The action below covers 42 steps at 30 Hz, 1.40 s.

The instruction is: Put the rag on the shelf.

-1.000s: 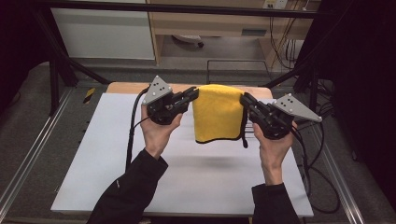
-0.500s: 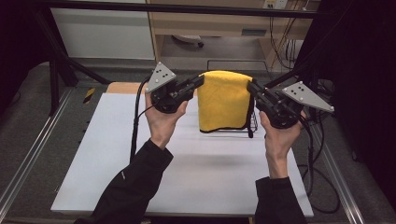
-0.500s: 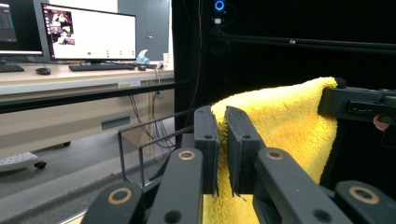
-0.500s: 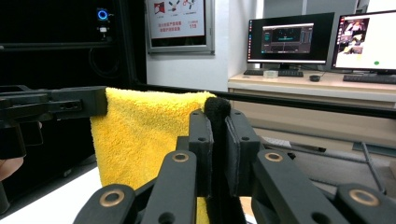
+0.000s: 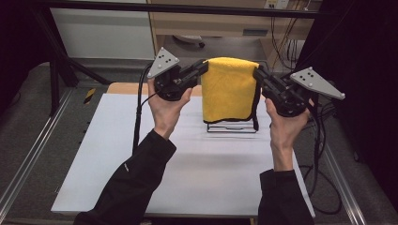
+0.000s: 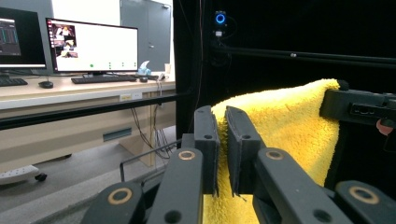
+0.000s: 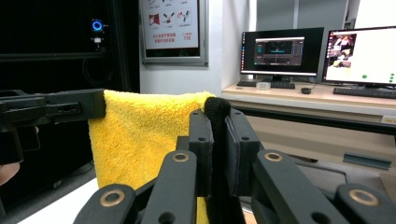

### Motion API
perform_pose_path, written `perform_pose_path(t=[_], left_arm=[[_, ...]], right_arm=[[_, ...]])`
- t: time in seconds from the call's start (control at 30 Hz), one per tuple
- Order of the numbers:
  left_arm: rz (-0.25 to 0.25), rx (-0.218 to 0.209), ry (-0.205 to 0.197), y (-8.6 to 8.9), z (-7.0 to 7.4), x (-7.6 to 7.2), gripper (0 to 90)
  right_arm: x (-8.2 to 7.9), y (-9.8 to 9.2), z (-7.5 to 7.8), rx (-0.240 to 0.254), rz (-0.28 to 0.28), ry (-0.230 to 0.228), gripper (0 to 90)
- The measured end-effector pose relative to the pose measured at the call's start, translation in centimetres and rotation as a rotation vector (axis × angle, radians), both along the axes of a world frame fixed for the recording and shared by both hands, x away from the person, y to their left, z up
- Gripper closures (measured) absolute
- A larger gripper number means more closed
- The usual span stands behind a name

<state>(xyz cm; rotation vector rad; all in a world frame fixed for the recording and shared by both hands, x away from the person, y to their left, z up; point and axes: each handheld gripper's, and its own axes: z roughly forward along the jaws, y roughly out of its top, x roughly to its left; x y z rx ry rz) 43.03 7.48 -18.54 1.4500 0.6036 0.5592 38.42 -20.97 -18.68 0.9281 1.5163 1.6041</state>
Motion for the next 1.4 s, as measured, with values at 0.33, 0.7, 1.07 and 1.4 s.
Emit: perform_pose_path(t=[0.33, 0.7, 1.07, 1.4], left_arm=[[0.005, -0.015, -0.031, -0.5, 2.1, 0.5, 83.6], [0.015, -0.019, -0.061, -1.5, 3.8, 1.4, 83.6], [0.027, -0.024, -0.084, -2.1, 6.0, 2.3, 83.6], [0.040, -0.032, -0.095, -2.4, 7.3, 3.6, 83.6]], right_arm=[[0.4, -0.3, 2.4, -0.003, -0.016, -0.034, 82.8], [1.5, -1.0, 4.0, 0.004, -0.036, -0.063, 82.9], [2.6, -1.5, 6.1, 0.002, -0.043, -0.092, 82.9], [4.2, -1.7, 7.0, 0.016, -0.043, -0.104, 82.9]])
